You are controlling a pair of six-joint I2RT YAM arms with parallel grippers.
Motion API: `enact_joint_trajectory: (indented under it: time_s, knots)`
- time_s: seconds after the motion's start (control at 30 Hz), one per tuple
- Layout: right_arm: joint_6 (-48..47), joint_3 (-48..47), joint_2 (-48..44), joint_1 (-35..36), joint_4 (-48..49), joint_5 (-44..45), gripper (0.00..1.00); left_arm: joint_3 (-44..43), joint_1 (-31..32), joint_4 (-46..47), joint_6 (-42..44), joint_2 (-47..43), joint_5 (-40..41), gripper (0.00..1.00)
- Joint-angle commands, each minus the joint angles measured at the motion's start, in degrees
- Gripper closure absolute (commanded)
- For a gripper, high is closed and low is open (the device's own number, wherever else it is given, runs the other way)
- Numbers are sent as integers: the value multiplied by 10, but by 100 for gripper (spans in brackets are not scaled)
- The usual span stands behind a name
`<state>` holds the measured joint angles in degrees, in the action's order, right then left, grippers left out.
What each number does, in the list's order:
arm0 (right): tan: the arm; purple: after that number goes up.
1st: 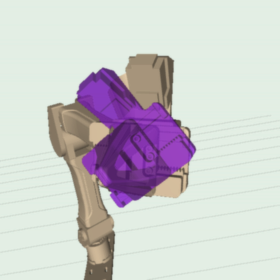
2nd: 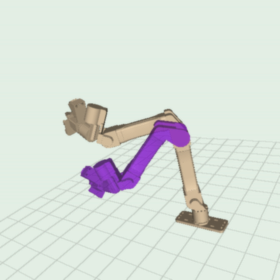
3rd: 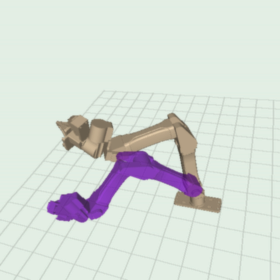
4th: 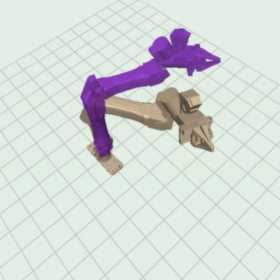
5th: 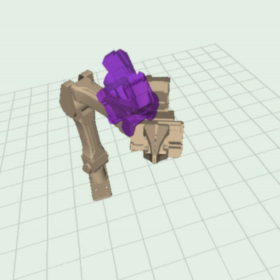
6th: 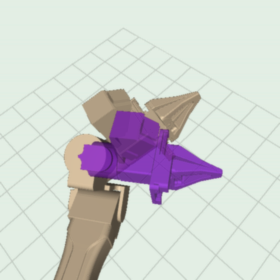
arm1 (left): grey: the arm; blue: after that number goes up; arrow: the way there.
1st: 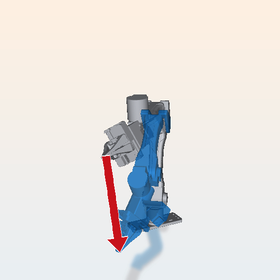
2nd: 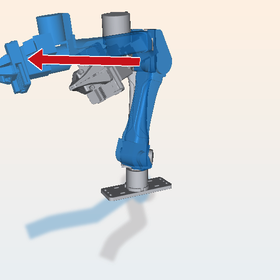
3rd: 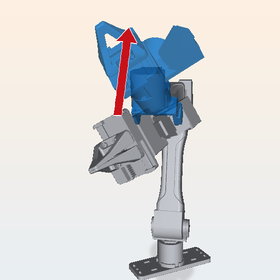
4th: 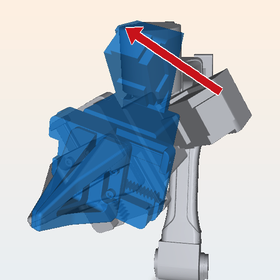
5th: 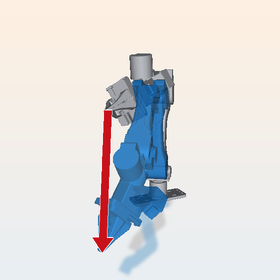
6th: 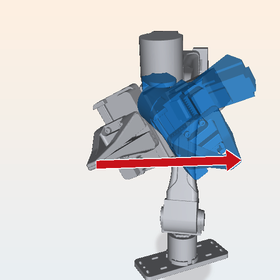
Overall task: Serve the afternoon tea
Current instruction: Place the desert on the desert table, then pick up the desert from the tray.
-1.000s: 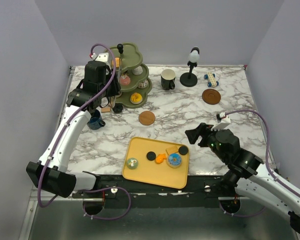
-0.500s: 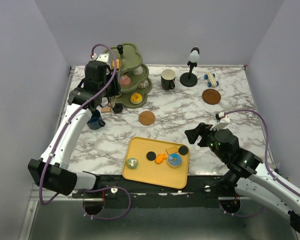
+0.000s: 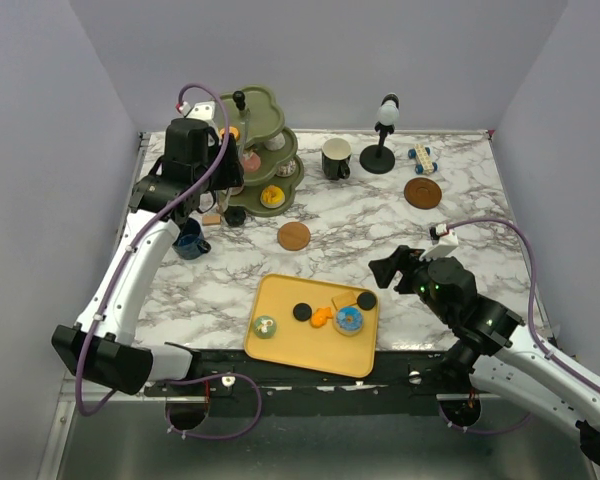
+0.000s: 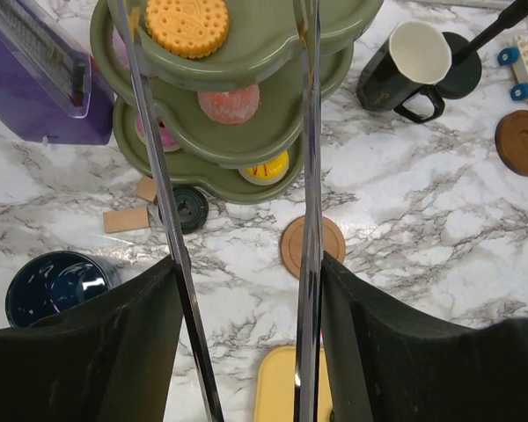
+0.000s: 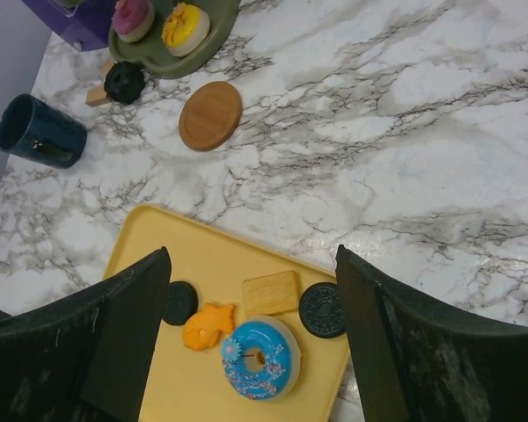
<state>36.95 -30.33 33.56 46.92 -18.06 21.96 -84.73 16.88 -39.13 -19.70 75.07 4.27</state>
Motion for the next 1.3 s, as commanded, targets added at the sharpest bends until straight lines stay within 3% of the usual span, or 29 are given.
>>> enact_joint_trajectory:
  time_s: [0.0, 0.17, 0.27, 0.43, 0.63, 0.83, 1.1, 1.27]
  knots:
    - [-9, 4, -8, 1, 6, 7, 17, -37, -4, 2, 4, -33, 1, 34]
    - [-7, -1, -12, 1, 0, 11, 17, -42, -4, -13, -16, -74, -42, 35]
    - [-7, -3, -16, 1, -2, 11, 17, -34, -4, -23, -20, -104, -122, 36]
    - [-7, -4, -20, 1, -4, 12, 17, 91, 21, 45, 14, -209, -254, 37]
    - [-7, -6, -13, 1, -1, 12, 17, 279, 147, 93, 83, -353, -155, 32]
    - [-15, -23, 3, 1, 0, 8, 17, 406, 212, 129, 66, -448, -199, 31]
    - [-19, -46, 2, 1, -18, 26, 17, 436, 263, 100, 46, -457, -267, 34]
    - [-22, -63, -5, 1, -42, 48, 17, 433, 360, 58, 39, -411, -172, 36]
